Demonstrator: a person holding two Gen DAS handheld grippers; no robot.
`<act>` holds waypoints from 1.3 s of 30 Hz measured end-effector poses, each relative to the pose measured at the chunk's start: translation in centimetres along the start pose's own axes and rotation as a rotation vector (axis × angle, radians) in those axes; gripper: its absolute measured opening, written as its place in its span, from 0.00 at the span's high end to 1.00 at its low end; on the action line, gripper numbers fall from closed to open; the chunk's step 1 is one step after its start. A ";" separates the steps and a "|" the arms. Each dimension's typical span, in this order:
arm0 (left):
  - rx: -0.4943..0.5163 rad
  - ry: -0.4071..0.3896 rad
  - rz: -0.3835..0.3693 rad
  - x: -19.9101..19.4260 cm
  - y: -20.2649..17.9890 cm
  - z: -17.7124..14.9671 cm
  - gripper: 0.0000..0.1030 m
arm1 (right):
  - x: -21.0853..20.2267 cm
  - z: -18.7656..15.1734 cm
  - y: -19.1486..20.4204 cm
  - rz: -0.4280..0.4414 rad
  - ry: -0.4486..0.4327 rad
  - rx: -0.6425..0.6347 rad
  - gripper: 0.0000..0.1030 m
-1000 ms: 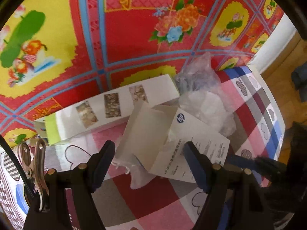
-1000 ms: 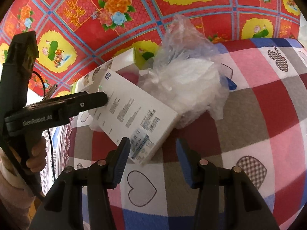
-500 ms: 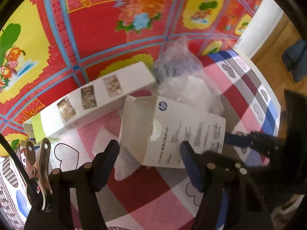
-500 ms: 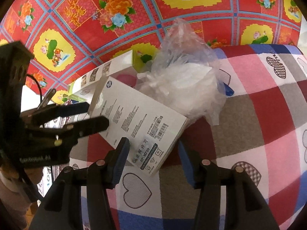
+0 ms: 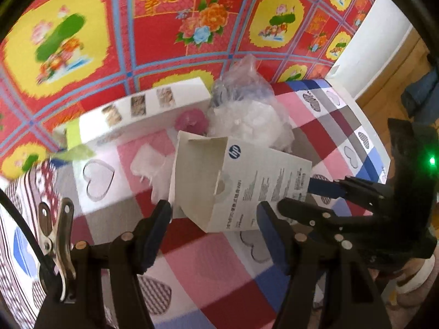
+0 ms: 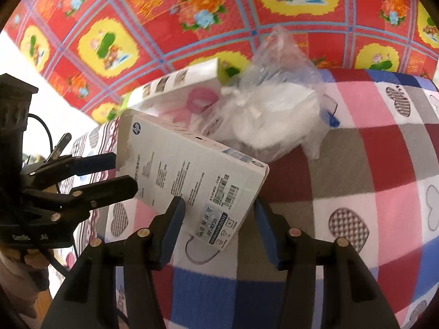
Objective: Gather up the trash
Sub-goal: 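Lower the right tool onto the white HP box and push it flat, then close the right tool on the white HP box and lift it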
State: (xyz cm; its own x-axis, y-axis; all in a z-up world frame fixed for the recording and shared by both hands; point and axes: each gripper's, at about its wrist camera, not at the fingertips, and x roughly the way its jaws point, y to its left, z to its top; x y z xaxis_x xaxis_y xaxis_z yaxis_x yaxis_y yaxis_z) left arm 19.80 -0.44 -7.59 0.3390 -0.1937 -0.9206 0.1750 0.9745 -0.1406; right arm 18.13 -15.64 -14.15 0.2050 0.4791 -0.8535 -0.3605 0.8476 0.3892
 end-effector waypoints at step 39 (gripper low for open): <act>-0.254 0.045 0.021 -0.1 4.5 -5.5 0.35 | 0.7 -1.4 0.1 0.022 0.079 -0.037 0.47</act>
State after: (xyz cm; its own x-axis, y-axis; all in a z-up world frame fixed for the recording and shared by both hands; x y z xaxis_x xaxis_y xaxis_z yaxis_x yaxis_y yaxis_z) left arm 15.49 4.63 -10.11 0.2976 -0.1735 -0.9388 -0.0712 0.9766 -0.2030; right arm 16.92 -15.57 -15.17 0.1244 0.4771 -0.8700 -0.3977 0.8273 0.3968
